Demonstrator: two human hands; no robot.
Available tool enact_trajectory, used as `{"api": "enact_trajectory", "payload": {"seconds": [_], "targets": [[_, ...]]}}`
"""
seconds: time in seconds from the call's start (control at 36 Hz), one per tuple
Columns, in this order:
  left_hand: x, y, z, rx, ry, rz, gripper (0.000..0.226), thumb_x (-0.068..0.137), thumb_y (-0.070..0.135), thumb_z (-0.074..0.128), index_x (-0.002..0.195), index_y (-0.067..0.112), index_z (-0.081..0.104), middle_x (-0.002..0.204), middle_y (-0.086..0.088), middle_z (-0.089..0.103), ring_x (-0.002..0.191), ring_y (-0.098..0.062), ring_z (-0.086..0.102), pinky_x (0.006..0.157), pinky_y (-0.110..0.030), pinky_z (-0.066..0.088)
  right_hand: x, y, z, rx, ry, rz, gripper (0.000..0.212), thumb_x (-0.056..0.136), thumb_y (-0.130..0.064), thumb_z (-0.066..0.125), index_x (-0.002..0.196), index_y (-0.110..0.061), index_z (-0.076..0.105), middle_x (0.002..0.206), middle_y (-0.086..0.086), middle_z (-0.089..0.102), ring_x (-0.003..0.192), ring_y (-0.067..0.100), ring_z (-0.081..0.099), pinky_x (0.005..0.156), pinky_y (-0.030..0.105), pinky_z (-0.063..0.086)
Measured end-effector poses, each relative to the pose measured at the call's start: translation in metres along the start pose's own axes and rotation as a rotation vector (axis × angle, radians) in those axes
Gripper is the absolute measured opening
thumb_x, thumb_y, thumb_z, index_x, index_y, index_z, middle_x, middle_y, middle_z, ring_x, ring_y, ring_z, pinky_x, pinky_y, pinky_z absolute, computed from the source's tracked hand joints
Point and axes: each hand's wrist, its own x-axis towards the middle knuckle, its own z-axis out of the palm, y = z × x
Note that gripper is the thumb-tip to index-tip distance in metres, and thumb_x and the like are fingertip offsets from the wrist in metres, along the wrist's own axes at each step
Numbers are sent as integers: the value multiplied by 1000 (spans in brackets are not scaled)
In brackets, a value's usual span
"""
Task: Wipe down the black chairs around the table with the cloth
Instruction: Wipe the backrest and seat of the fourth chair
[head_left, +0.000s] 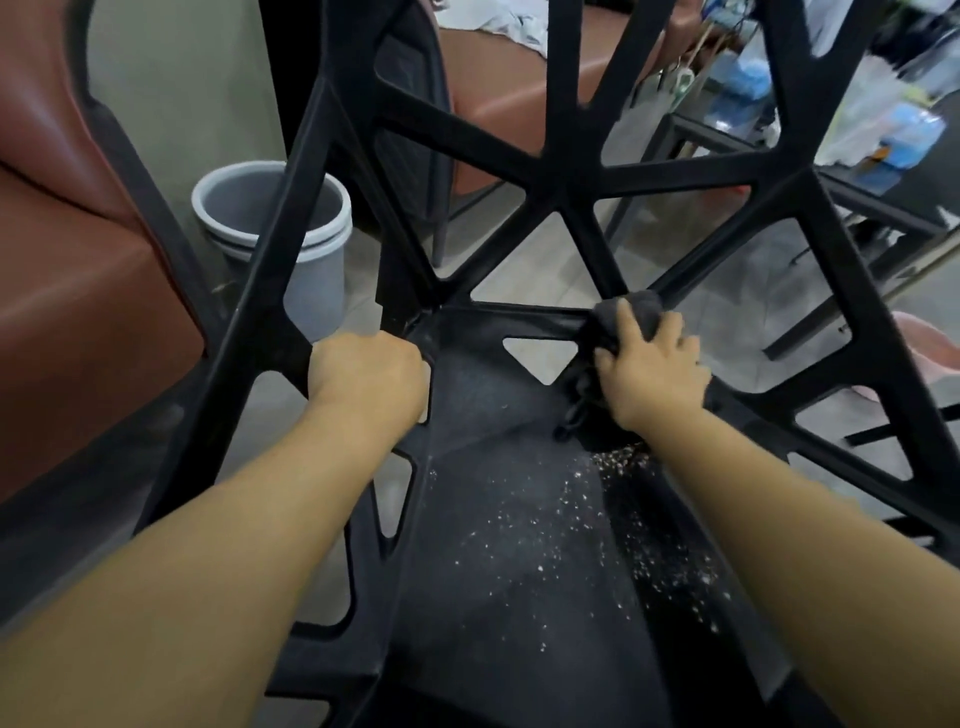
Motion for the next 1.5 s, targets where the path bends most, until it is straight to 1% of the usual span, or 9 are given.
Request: {"api": "enact_trajectory", "payload": {"seconds": [0.17, 0.36, 0.53, 0.69, 0.83, 1.17, 1.33, 1.39, 1.5], "targets": [[1, 2, -5, -12, -32, -1, 18, 93, 13, 46, 95, 20, 63, 84, 4, 54, 89, -21, 62, 45, -25, 17, -2, -23, -2, 122, -25, 264, 51, 99, -41, 34, 145, -23, 23, 149, 17, 14, 125, 44, 31, 101, 52, 32], [-3, 0, -12, -62, -62, -2, 22, 88, 6, 47, 69, 17, 45, 86, 3, 58, 71, -20, 46, 46, -24, 20, -48, -107, 6, 279, -89, -201, 55, 97, -46, 39, 147, -29, 24, 145, 10, 20, 120, 38, 40, 95, 45, 40], [-9, -2, -15, -37, -86, 44, 25, 90, 11, 47, 66, 17, 40, 69, 6, 41, 69, -14, 49, 47, -24, 19, -78, -63, 3, 243, -154, -589, 60, 92, -42, 52, 147, -33, 30, 138, 8, 31, 121, 33, 40, 96, 41, 43], [-20, -3, -16, -10, -47, 68, 30, 85, 0, 45, 63, 17, 36, 63, 4, 37, 54, -12, 33, 49, -23, 19, -37, 15, -7, 46, -55, 134, 55, 97, -40, 40, 147, -27, 20, 146, 18, 18, 121, 45, 35, 95, 51, 38], [-17, 0, -16, -25, -92, 38, 27, 82, -1, 47, 64, 16, 37, 64, 3, 39, 54, -13, 32, 49, -23, 18, -47, -12, -5, 119, -86, 328, 51, 93, -29, 40, 142, -22, 25, 146, 16, 17, 123, 42, 35, 96, 50, 35], [-28, -8, -18, 99, -43, 142, 22, 89, 5, 46, 70, 15, 43, 101, 2, 61, 97, -20, 58, 71, -29, 29, -125, -64, -17, 277, -285, -575, 60, 91, -43, 53, 146, -36, 30, 130, 3, 33, 116, 28, 42, 97, 39, 42], [-46, -32, -20, 229, -14, 286, 23, 95, 28, 42, 109, 20, 58, 109, 1, 60, 109, -23, 49, 94, -36, 27, -94, -13, -15, 120, -215, -125, 58, 94, -44, 45, 147, -33, 25, 137, 11, 28, 120, 40, 40, 97, 45, 40], [-55, -39, -20, 272, -8, 302, 33, 97, 33, 37, 124, 21, 53, 123, -1, 56, 122, -26, 40, 113, -46, 10, -88, -15, -13, 91, -204, 23, 58, 95, -41, 42, 148, -30, 23, 143, 12, 23, 121, 42, 38, 95, 46, 38], [-72, -49, -19, 326, 40, 306, 45, 100, 38, 27, 139, 20, 41, 139, -5, 44, 135, -32, 24, 112, -55, -12, -96, -53, -13, 105, -191, 96, 52, 93, -35, 40, 143, -24, 29, 142, 13, 23, 117, 41, 40, 90, 44, 38]]}}
